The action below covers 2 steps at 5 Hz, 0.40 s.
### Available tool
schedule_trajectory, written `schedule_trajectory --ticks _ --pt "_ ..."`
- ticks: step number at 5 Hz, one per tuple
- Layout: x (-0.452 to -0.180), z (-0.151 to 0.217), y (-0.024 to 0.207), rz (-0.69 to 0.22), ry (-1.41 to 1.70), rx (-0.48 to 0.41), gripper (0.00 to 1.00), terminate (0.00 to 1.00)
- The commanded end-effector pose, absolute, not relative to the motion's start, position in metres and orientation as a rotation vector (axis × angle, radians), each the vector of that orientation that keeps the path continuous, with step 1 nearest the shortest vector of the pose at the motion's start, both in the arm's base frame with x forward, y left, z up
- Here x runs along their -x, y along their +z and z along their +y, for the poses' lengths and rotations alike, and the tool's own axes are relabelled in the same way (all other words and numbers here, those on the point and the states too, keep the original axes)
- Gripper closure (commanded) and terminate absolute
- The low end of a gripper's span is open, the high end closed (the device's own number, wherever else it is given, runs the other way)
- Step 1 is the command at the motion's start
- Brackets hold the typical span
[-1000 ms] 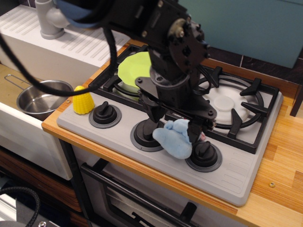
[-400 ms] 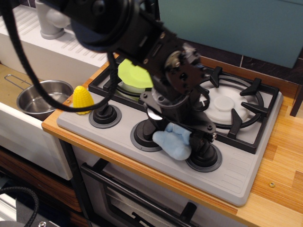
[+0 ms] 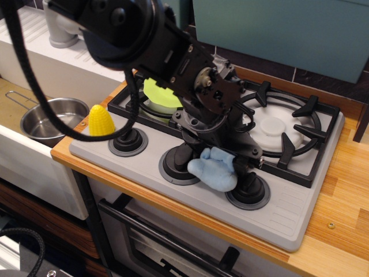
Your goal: End effector reaching stuffedhippo
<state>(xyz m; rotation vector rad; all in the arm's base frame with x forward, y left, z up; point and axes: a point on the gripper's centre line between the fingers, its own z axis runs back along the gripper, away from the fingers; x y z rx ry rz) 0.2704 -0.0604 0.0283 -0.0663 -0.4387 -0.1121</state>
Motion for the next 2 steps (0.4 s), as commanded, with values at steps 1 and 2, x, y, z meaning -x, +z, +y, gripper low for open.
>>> schedule_trajectory --ticks 1,2 --pt "-0.2678 -0.0604 0.0269 -0.425 -0.122 0.061 0.00 0.00" --pt "-0.2678 -0.0604 0.0269 -0.425 -0.122 0.061 0.00 1.00"
